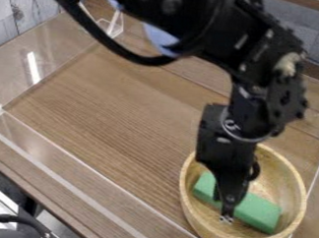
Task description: Move green object from inside the wooden bowl to the table next to it
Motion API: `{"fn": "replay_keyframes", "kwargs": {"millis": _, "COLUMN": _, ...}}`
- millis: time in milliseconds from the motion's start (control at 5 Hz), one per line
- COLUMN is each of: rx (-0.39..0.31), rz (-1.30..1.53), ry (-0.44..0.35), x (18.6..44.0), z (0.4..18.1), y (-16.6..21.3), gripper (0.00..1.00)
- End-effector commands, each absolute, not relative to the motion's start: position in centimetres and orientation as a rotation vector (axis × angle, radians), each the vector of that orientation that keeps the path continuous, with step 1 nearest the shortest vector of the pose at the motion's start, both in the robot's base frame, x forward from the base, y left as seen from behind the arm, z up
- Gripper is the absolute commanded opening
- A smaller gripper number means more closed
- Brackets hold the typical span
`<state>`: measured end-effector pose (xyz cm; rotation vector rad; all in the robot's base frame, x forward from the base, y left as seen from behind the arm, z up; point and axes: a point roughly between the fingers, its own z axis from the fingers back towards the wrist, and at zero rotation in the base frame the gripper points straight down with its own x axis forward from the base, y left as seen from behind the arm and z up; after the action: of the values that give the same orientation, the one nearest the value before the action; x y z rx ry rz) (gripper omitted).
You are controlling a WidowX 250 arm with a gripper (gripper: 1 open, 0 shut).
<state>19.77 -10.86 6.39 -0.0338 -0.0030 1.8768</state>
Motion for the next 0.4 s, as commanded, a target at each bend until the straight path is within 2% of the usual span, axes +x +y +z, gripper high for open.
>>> {"fn": "replay_keyframes", "kwargs": {"millis": 0, "rx": -0.092, "rz": 1.905, "ry": -0.023, "x": 21.05, "z": 7.52, "y": -10.68, "gripper": 1.00}}
{"fn": "replay_keyframes", "kwargs": {"millis": 200, "rx": -0.084, "rz": 1.876, "ry": -0.027, "x": 21.00, "z": 7.56, "y": -10.94, "gripper": 1.00}}
